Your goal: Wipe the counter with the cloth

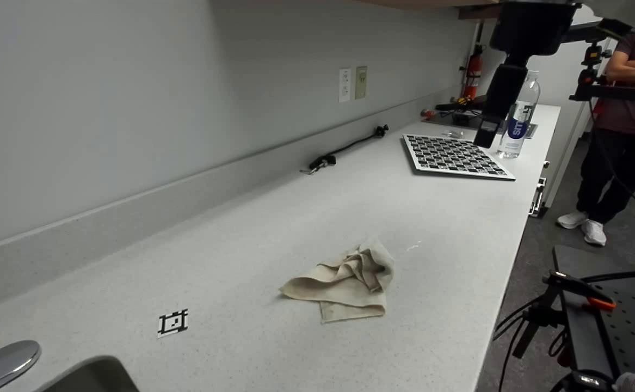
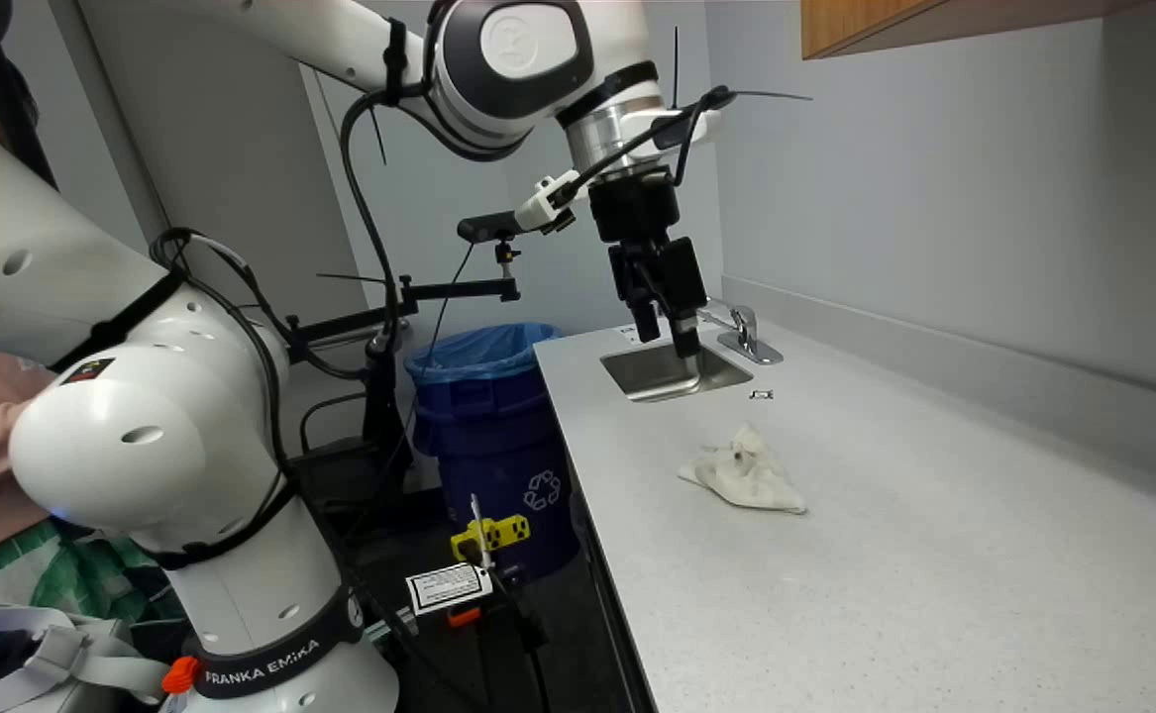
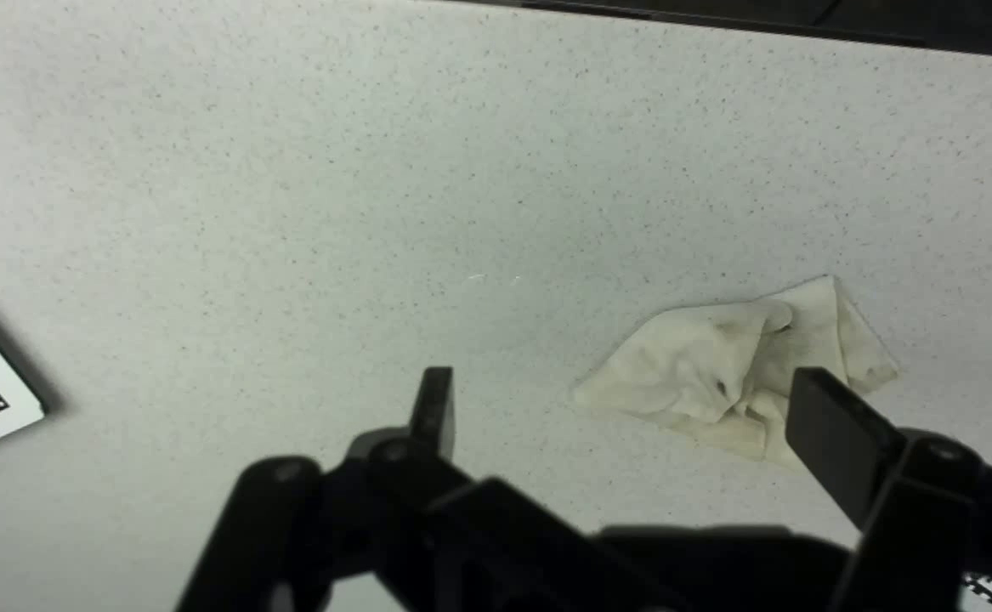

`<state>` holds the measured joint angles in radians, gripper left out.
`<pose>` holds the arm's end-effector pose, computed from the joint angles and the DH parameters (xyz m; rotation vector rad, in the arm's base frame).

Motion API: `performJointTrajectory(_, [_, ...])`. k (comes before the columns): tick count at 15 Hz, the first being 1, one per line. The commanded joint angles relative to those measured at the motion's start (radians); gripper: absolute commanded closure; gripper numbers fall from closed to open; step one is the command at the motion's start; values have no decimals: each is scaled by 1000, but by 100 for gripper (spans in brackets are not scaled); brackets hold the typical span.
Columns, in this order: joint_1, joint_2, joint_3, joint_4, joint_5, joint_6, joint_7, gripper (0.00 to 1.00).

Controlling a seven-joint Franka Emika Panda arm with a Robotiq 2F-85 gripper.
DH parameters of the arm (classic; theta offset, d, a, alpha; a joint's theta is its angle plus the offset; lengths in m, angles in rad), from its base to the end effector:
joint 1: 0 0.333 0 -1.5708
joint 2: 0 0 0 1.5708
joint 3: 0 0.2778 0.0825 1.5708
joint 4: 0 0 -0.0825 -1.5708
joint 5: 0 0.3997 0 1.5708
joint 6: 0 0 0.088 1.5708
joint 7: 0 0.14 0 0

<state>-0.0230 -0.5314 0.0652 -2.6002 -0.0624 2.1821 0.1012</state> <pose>0.4241 0.0112 0.3665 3.0576 -0.0507 0.1797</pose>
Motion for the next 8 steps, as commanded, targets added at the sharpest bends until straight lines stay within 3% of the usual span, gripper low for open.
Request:
performJointTrajectory(1, [33, 109, 20, 20, 18, 105, 22, 0])
performJointTrajectory(8, [93, 339, 17, 65, 66, 290, -42, 0])
